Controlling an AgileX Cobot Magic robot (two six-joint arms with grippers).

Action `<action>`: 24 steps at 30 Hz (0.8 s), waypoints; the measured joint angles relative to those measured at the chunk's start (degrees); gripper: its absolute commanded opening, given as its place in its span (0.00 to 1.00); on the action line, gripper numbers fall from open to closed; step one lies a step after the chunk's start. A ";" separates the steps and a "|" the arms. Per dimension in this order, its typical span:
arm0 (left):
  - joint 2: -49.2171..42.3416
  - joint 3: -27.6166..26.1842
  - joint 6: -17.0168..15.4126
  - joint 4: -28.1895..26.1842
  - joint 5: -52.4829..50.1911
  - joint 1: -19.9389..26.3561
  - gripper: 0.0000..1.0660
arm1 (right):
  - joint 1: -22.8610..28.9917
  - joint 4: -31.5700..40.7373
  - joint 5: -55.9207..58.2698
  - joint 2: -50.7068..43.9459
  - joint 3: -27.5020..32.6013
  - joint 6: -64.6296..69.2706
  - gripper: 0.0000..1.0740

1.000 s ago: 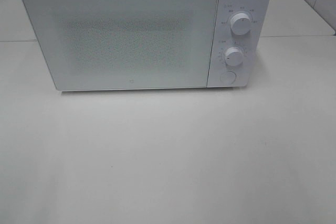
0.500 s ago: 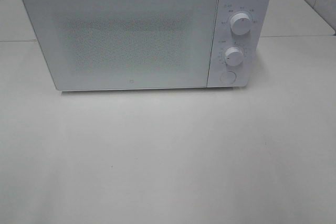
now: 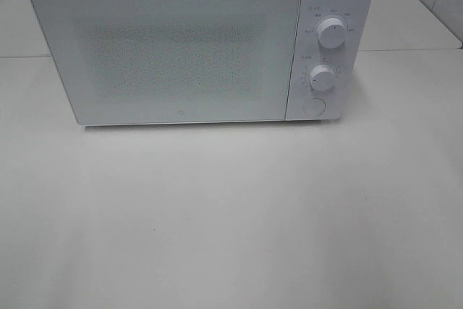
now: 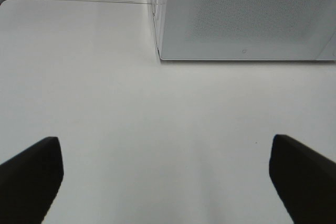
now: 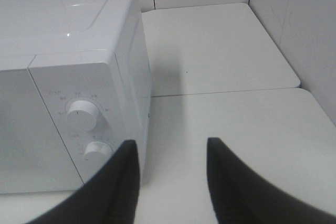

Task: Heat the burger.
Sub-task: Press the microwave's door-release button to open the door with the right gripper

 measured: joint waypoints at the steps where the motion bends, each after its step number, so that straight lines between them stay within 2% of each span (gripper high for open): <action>1: 0.00 0.00 0.00 0.00 0.00 0.00 0.94 | 0.00 0.00 0.00 0.00 0.00 0.00 0.23; 3: 0.00 0.00 0.00 0.00 0.00 0.00 0.94 | 0.00 0.00 -6.13 2.58 1.03 4.76 0.10; 4: 0.00 0.00 0.00 0.00 0.00 0.00 0.94 | 0.00 0.00 -6.13 2.58 1.03 4.76 0.10; 6: 0.00 0.00 0.00 0.00 0.00 0.00 0.94 | 0.00 0.00 -15.41 5.21 4.30 11.80 0.05; 7: 0.00 0.00 0.00 0.00 0.00 0.00 0.94 | 0.00 0.00 -15.41 5.21 4.30 11.80 0.05; 9: 0.00 0.00 0.00 0.00 0.00 0.00 0.94 | 0.00 0.00 -22.63 7.45 7.51 20.17 0.00; 14: 0.00 0.00 0.00 0.00 0.00 0.00 0.94 | 0.00 0.00 -27.62 10.43 10.37 32.31 0.00; 15: 0.00 0.00 0.00 0.00 0.00 0.00 0.94 | 0.00 0.00 -28.76 12.20 11.52 39.42 0.00; 24: 0.00 0.00 0.00 0.00 0.00 0.00 0.94 | 0.00 -2.18 -37.99 21.14 13.87 57.18 0.00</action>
